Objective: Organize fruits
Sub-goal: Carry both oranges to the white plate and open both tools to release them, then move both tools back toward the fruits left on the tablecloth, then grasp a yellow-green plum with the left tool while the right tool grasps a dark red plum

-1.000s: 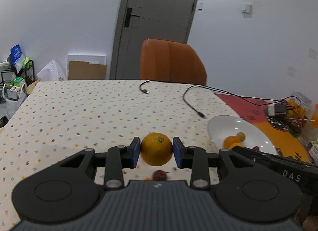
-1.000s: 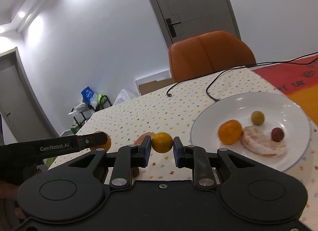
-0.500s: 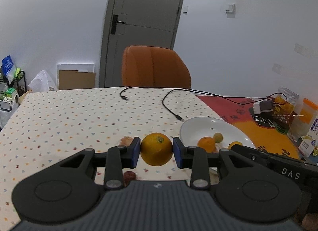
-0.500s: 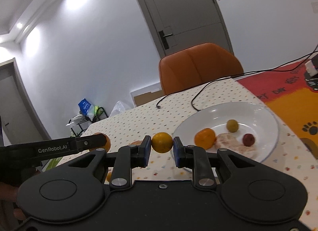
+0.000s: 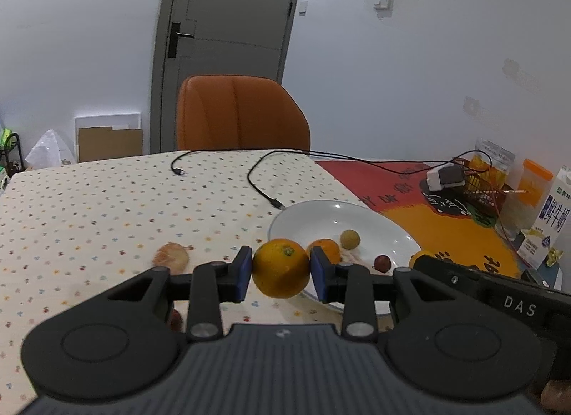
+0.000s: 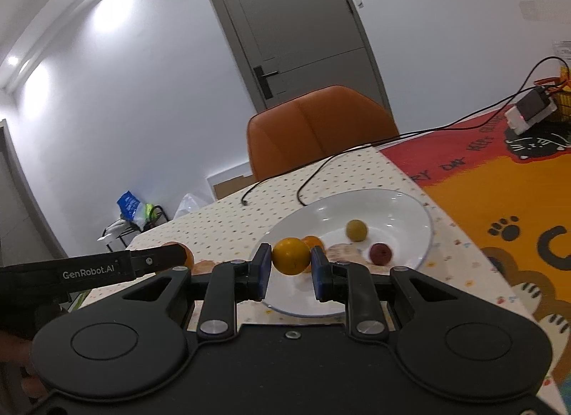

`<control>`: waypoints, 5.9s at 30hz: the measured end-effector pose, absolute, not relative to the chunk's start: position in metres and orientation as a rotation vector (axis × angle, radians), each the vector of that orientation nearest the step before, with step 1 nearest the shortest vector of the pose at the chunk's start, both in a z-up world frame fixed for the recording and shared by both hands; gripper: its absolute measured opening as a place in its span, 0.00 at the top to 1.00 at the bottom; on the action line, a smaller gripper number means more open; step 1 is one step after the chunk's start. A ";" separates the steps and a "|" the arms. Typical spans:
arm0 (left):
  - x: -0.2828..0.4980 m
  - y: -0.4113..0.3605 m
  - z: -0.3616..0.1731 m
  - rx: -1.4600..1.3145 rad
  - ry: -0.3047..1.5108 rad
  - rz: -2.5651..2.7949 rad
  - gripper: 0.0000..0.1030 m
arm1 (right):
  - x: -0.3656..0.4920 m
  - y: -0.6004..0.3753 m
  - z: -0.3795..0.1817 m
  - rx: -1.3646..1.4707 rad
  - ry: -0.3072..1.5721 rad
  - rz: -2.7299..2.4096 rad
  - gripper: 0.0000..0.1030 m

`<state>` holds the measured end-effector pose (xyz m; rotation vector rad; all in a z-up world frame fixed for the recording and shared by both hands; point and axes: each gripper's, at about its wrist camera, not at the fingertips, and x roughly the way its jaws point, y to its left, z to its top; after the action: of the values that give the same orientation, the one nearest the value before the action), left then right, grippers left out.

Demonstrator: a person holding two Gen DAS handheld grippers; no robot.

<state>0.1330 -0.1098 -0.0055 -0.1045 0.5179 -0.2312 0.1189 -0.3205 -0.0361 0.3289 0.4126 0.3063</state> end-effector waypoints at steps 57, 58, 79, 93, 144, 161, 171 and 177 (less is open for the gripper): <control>0.159 -0.098 -0.021 -0.096 0.548 -0.154 0.28 | 0.147 -0.319 -0.056 0.289 0.471 0.223 0.37; 0.158 -0.094 -0.021 -0.101 0.548 -0.145 0.27 | 0.146 -0.317 -0.055 0.285 0.470 0.224 0.34; 0.117 -0.040 -0.012 -0.114 0.528 0.003 0.10 | 0.129 -0.277 -0.046 0.276 0.463 0.332 0.00; 0.106 -0.020 -0.028 -0.165 0.572 0.001 0.10 | 0.127 -0.258 -0.046 0.269 0.489 0.383 0.00; 0.118 0.041 -0.061 -0.281 0.586 0.042 0.76 | 0.147 -0.184 -0.064 0.148 0.563 0.508 0.32; 0.121 0.070 -0.060 -0.302 0.575 0.080 0.76 | 0.179 -0.145 -0.077 0.127 0.636 0.543 0.60; 0.122 0.062 -0.061 -0.292 0.584 0.073 0.76 | 0.184 -0.140 -0.088 0.144 0.658 0.596 0.80; 0.122 0.054 -0.058 -0.276 0.580 0.060 0.76 | 0.179 -0.153 -0.083 0.184 0.636 0.583 0.80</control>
<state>0.1217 0.0541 -0.0582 -0.2763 0.5797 0.0595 0.1790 -0.1530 -0.0833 0.1836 0.6359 0.5832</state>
